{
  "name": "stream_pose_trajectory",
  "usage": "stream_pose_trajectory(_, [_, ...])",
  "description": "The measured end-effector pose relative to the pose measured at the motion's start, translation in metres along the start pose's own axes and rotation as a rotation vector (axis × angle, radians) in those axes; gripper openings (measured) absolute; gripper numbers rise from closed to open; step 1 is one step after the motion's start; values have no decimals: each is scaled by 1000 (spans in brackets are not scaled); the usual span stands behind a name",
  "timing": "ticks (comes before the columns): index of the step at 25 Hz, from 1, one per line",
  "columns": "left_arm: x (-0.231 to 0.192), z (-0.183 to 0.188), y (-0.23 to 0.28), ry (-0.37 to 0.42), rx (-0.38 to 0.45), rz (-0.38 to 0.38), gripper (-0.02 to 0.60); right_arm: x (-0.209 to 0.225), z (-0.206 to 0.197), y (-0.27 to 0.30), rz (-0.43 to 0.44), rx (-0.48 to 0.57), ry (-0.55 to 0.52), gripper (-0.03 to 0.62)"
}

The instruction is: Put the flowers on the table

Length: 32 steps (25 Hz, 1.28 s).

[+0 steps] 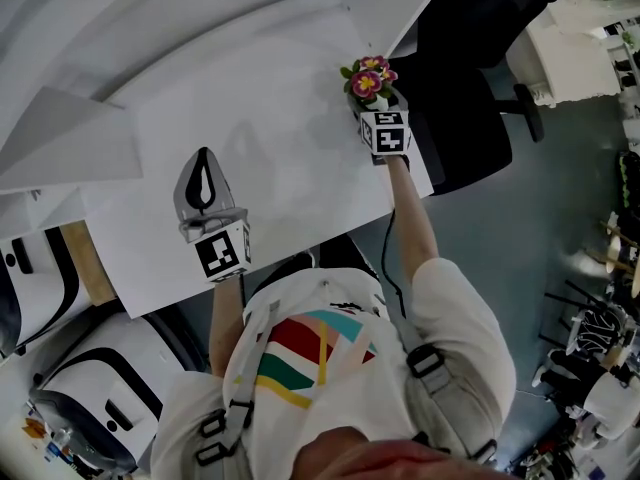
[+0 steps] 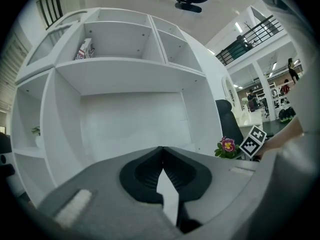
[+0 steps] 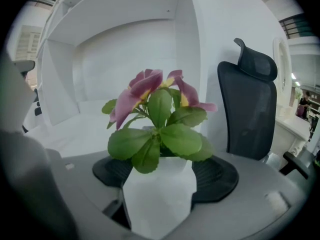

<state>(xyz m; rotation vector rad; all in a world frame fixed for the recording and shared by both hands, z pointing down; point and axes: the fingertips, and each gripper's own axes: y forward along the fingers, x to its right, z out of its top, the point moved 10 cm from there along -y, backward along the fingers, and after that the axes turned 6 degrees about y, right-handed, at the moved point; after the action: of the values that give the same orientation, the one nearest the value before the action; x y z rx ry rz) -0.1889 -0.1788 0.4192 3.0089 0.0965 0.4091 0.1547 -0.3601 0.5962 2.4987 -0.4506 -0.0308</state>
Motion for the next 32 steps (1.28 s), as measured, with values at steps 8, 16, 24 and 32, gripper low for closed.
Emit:
stream_pose_trajectory(8, [1,3,-4,0,37,-8,3,-3,11,-21,0,31,-9,337])
stream_pose_trajectory(16, [3,10,-12,-15,72,-15,3,-14,17,-51,-1,89,22,353])
stream_pose_trajectory(24, [5,15,-24,-31,115,-26,3,-46,41,-103,36,186,7,353])
stream_pose_trajectory(32, [-2,15,-36,-56,133,-4,3,-122,88,-169,143,381,-32,351])
